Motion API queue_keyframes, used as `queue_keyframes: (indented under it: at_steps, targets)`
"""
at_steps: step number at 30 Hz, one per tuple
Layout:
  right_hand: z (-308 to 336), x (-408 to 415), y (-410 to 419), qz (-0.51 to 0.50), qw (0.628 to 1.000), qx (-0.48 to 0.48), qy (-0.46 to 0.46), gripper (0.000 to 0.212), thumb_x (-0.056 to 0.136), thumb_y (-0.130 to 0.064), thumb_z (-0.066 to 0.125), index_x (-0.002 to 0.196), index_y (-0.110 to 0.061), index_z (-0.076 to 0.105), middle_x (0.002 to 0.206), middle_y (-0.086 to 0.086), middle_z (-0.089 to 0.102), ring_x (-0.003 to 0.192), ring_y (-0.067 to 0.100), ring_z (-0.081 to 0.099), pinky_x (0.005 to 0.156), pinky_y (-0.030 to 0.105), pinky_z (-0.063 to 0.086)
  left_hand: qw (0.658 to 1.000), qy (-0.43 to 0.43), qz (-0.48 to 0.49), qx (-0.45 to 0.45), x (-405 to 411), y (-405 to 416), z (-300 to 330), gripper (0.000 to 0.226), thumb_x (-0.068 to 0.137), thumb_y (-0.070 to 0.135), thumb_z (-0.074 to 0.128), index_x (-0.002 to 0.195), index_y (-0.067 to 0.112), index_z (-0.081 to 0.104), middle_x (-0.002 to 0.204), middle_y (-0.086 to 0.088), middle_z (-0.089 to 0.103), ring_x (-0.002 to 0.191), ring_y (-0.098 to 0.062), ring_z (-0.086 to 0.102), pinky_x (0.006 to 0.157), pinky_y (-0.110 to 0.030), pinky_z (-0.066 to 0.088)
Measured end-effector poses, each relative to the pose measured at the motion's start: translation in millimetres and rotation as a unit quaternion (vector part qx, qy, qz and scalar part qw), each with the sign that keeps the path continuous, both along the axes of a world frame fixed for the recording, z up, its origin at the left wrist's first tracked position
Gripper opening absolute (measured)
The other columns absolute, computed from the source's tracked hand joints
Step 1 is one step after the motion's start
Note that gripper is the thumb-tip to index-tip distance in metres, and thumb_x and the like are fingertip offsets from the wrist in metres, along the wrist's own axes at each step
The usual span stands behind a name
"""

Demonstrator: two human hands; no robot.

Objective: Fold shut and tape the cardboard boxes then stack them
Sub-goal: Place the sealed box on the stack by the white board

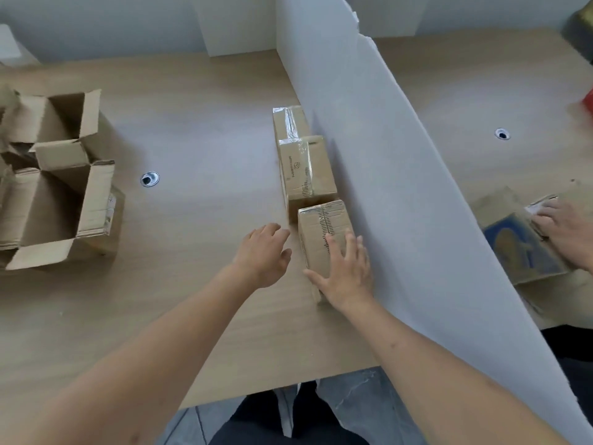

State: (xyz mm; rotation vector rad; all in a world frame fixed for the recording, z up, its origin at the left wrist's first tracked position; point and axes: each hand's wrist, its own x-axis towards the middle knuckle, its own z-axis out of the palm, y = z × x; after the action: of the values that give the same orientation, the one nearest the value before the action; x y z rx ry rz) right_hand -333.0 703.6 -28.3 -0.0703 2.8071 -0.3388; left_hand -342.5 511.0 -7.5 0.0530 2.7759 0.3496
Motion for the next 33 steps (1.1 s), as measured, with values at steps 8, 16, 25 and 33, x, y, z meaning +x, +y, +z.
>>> queue_keyframes:
  at_steps: [8,16,25,33]
  targets:
    - [14,-13,-6,0.025,1.000,0.011,-0.004,0.089,0.092,-0.074,0.049,0.159,-0.022,0.022,0.169,0.015,0.005,0.157,0.031,-0.002,0.128,0.043,0.007,1.000,0.024,0.008,0.006,4,-1,8,0.049,0.102,0.037,0.051,0.148,0.018,0.047,0.153,-0.005,0.044,0.138,-0.030,0.045,0.112,-0.041,0.034]
    - [77,-7,-36,0.115,0.992,-0.049,0.021,0.058,0.102,-0.048,0.049,0.150,-0.016,0.043,0.165,0.013,0.028,0.154,0.029,0.020,0.124,0.042,0.020,0.997,0.075,0.033,0.001,38,-36,54,0.049,0.105,0.038,0.046,0.150,0.022,0.044,0.160,-0.003,0.036,0.148,-0.024,0.032,0.124,-0.047,0.019]
    - [151,9,-110,0.272,0.953,-0.073,0.109,0.061,0.102,-0.053,0.045,0.153,-0.019,0.043,0.164,0.008,0.032,0.153,0.026,0.024,0.122,0.042,0.026,0.979,0.153,0.134,-0.029,100,-101,127,0.048,0.105,0.038,0.046,0.150,0.019,0.046,0.159,-0.005,0.039,0.144,-0.026,0.037,0.119,-0.043,0.025]
    - [191,54,-205,0.373,0.912,-0.081,0.149,0.053,0.102,-0.049,0.047,0.147,-0.020,0.049,0.160,0.007,0.038,0.147,0.026,0.035,0.115,0.041,0.033,0.960,0.183,0.205,-0.055,178,-177,160,0.047,0.104,0.039,0.046,0.147,0.019,0.049,0.152,-0.004,0.045,0.137,-0.025,0.045,0.116,-0.044,0.033]
